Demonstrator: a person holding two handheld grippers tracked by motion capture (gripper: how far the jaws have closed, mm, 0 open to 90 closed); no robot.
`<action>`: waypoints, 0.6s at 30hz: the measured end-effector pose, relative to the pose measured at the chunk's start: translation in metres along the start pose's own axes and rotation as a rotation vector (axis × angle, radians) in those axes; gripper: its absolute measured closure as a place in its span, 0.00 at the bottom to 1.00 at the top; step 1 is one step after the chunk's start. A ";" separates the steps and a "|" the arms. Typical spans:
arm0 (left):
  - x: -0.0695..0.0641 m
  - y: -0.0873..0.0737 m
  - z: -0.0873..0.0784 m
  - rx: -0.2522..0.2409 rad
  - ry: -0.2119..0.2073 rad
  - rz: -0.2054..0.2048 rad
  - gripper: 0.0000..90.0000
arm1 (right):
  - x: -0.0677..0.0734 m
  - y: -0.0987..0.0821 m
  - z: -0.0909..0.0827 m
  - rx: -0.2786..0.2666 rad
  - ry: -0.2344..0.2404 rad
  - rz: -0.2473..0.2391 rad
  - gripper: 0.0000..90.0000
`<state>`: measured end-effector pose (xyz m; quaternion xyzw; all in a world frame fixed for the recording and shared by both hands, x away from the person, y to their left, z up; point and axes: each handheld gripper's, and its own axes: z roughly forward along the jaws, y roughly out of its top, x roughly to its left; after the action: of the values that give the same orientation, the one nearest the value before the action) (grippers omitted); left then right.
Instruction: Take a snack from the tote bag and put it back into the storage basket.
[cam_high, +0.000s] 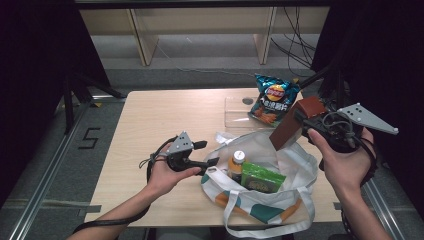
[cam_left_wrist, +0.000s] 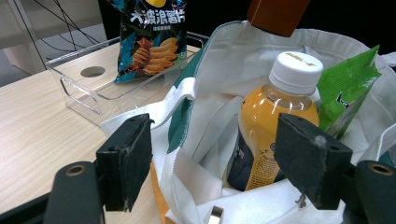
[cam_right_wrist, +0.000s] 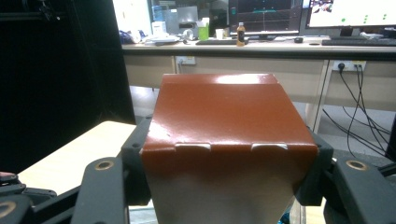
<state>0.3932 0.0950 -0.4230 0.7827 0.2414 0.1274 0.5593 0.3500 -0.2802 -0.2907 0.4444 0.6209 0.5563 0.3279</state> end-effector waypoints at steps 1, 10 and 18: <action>0.000 0.000 0.000 -0.001 -0.003 0.006 0.30 | 0.000 0.001 0.000 0.000 -0.005 0.007 0.44; 0.000 0.000 -0.001 -0.001 0.002 -0.002 0.30 | -0.002 0.004 0.002 -0.017 0.001 -0.021 0.44; 0.000 0.000 -0.001 -0.002 0.003 -0.003 0.30 | -0.002 0.006 0.003 -0.024 -0.005 -0.017 0.44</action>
<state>0.3930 0.0956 -0.4223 0.7815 0.2433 0.1278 0.5601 0.3549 -0.2812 -0.2859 0.4365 0.6169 0.5599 0.3397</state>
